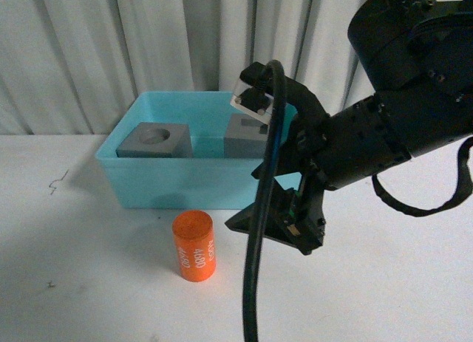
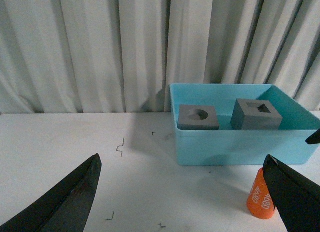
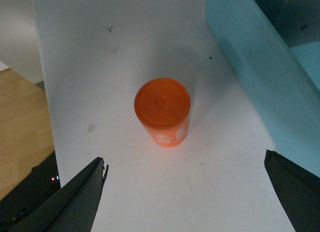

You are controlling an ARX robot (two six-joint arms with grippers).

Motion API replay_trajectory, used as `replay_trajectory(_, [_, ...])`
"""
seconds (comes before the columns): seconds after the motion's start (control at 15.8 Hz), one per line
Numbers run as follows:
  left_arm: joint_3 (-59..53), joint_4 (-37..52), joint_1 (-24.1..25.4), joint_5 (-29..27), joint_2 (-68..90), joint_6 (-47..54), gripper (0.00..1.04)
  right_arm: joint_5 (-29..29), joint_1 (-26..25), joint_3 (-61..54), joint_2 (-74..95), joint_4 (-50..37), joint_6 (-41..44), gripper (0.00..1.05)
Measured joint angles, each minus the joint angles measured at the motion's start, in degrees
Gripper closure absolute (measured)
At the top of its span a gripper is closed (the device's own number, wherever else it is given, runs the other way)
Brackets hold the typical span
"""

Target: Place gray and orange parts in blue box

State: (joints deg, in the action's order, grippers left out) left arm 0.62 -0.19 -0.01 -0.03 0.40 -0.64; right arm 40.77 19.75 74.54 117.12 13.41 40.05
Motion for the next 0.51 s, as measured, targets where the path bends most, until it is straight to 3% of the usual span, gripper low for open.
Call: replay_trajectory(0.51, [0.0, 0.0, 0.0, 0.0, 0.0, 0.0, 0.07, -5.0, 5.0, 6.2, 8.5, -1.5, -3.0, 0.06])
